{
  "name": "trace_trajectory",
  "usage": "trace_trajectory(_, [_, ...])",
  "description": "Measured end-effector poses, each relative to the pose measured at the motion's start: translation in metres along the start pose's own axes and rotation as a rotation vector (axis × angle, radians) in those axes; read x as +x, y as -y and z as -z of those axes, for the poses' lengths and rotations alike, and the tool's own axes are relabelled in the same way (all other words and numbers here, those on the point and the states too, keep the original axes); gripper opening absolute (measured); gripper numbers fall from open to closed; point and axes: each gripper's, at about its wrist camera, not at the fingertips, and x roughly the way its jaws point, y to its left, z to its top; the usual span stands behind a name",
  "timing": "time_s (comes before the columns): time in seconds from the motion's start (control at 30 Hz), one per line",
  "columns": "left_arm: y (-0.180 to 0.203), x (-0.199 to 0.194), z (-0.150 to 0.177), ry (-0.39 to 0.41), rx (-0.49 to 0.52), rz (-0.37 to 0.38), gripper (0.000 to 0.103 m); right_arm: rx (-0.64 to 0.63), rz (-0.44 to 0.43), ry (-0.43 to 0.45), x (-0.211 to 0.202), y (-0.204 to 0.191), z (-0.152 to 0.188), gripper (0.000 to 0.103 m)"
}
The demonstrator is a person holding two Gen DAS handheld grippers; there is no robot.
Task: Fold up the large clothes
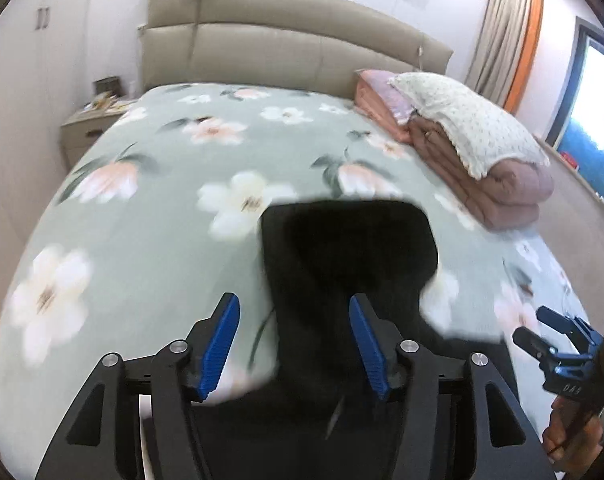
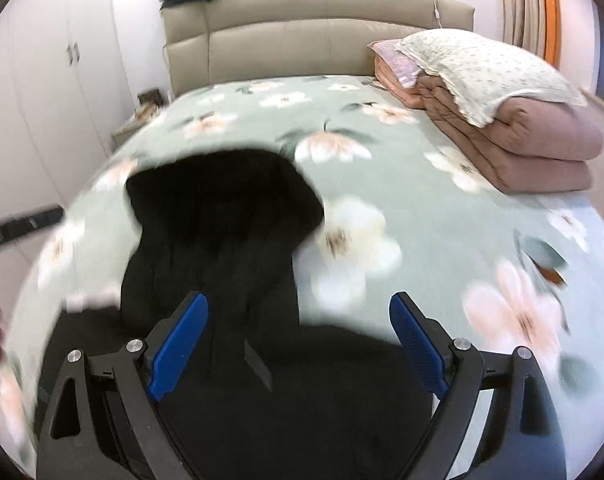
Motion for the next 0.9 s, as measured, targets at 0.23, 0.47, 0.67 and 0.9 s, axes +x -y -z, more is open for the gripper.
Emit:
trace_trajectory(0.23, [0.004, 0.122, -0.035, -0.157, 0.035, -0.086, 0.06, 0.098, -0.084, -0.166, 0.128, 0.031, -0.06, 0.091])
trace_trajectory(0.47, [-0.059, 0.135, -0.031, -0.136, -0.135, -0.037, 0.009, 0.156, -0.177, -0.231, 0.174, 0.054, -0.056, 0.007])
trace_trajectory(0.67, [-0.083, 0.121, 0.001, -0.163, -0.163, 0.081, 0.014, 0.032, -0.169, -0.085, 0.119, 0.041, -0.044, 0.006])
trace_trajectory(0.9, [-0.078, 0.155, 0.043, -0.266, 0.031, 0.016, 0.04, 0.055, -0.142, -0.3, 0.176, 0.046, 0.004, 0.014])
